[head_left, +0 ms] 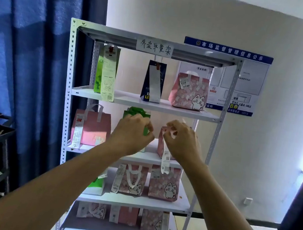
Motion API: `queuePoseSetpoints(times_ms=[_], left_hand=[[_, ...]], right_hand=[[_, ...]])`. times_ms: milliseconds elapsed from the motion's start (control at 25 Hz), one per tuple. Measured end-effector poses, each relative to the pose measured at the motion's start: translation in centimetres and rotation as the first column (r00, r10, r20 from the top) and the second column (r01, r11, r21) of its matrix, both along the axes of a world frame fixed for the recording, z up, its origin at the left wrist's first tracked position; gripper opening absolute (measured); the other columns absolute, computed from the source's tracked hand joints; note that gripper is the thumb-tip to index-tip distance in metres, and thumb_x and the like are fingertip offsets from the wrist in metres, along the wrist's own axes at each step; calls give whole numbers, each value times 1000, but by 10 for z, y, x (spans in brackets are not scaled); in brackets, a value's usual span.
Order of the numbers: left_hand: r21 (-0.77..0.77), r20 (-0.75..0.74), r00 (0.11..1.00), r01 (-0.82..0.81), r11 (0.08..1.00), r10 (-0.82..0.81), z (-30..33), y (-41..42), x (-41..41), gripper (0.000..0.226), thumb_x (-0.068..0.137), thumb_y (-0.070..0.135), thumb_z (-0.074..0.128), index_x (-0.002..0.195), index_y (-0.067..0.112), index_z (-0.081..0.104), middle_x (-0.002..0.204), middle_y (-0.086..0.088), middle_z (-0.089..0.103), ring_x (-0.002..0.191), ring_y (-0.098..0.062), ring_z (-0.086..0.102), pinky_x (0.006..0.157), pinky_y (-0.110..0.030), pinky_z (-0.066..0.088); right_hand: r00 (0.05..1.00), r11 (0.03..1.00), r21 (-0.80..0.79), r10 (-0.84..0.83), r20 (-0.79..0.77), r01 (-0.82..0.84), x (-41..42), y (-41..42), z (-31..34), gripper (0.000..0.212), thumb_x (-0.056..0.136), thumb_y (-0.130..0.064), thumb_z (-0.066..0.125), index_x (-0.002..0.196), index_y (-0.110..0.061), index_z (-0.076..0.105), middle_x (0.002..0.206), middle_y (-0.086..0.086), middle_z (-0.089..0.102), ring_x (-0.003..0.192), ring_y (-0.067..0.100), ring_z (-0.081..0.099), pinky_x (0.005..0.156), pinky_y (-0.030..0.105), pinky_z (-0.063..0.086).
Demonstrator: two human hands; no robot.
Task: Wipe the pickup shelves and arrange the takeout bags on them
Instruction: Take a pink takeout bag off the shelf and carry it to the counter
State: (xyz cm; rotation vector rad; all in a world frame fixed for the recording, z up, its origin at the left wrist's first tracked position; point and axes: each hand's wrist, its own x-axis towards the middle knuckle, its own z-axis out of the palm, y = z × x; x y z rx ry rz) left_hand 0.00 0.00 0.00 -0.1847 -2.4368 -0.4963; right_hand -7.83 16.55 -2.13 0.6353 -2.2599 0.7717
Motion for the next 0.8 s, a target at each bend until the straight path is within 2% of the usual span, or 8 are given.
queuePoseSetpoints(times_ms=[160, 240, 400, 600, 800], left_hand=[[24, 78, 997, 11, 1000, -12, -25, 8, 0, 28, 93, 34, 58, 115, 19, 64, 120, -4, 62, 111, -22, 53, 98, -42, 44], [59, 111, 993, 27, 998, -34, -42, 15, 0, 27, 93, 33, 58, 115, 18, 63, 121, -4, 62, 112, -21, 53, 100, -42, 44], [118, 157, 986, 32, 993, -51, -76, 31, -3, 25, 93, 30, 59, 114, 18, 64, 121, -3, 62, 113, -20, 53, 99, -41, 45], [167, 231, 969, 50, 985, -89, -127, 56, -11, 21, 93, 31, 60, 109, 19, 66, 114, -1, 64, 107, -21, 56, 94, -41, 47], [238, 311, 944, 32, 971, -107, -181, 85, -17, 16, 89, 24, 62, 103, 18, 67, 107, -2, 66, 101, -19, 59, 93, -40, 48]], right_hand=[[998, 999, -12, -32, 63, 33, -2, 15, -30, 30, 92, -32, 63, 121, -24, 64, 118, -1, 67, 95, 17, 64, 83, 38, 56], [995, 999, -25, -20, 100, 23, -4, 24, -48, 29, 92, -30, 65, 120, -24, 64, 119, 1, 67, 97, 19, 64, 84, 38, 56], [985, 999, -47, 8, 172, 0, -6, 46, -79, 29, 94, -29, 65, 121, -21, 64, 121, 3, 68, 99, 18, 65, 85, 38, 57], [967, 998, -56, -5, 254, 20, -10, 76, -123, 26, 95, -27, 63, 120, -21, 65, 117, 1, 69, 93, 13, 64, 77, 32, 56], [932, 998, -55, -16, 362, 38, -9, 108, -172, 26, 95, -31, 62, 120, -24, 65, 114, -2, 68, 92, 12, 62, 73, 26, 43]])
